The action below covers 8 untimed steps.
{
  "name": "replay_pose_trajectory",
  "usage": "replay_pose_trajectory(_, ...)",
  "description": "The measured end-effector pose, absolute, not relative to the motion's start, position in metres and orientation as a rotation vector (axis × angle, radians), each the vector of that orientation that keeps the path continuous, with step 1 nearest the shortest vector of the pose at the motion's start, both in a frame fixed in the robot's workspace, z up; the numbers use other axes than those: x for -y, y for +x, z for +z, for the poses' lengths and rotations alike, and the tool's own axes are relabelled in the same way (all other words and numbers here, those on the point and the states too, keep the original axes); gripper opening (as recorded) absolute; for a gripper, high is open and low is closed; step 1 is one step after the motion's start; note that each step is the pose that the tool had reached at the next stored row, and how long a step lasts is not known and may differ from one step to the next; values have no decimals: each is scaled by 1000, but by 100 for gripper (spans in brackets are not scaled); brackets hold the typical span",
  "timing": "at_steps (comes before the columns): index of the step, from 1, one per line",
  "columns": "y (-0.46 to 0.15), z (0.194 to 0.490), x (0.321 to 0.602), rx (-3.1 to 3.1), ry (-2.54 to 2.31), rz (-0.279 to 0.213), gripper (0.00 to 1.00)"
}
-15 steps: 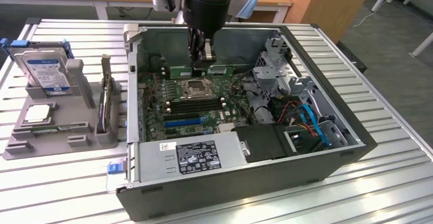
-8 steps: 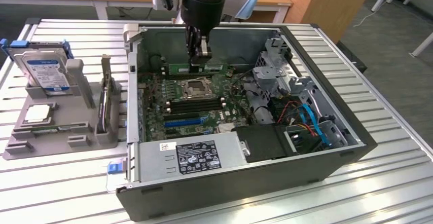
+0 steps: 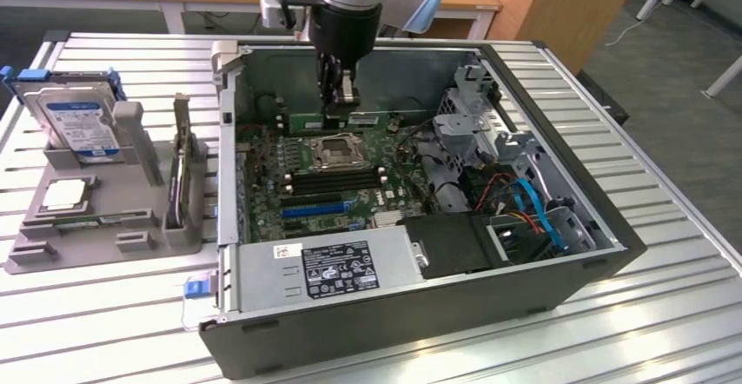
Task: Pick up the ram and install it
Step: 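Insert the ram into the slot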
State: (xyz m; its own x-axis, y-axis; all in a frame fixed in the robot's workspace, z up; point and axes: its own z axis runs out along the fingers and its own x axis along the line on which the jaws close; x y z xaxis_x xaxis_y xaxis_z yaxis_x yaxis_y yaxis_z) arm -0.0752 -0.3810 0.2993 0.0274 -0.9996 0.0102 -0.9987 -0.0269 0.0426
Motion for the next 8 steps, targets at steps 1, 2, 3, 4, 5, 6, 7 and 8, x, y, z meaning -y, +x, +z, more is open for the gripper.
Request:
replay_pose_trajectory(1, -75, 298, 381, 2165, 2224, -35, 14)
replay_pose_trajectory(2, -75, 296, 381, 2165, 2224, -35, 14)
replay_pose_trajectory(3, -75, 294, 381, 2165, 2224, -35, 14)
replay_pose_trajectory(4, -75, 292, 381, 2165, 2224, -35, 14)
replay_pose_trajectory(5, -75, 290, 381, 2165, 2224, -35, 14)
replay_pose_trajectory(6, -75, 289, 382, 2165, 2224, -35, 14)
replay_pose_trajectory(7, -75, 287, 383, 2166, 2225, -37, 14)
replay_pose_trajectory(8, -75, 285, 384, 2166, 2226, -39, 14)
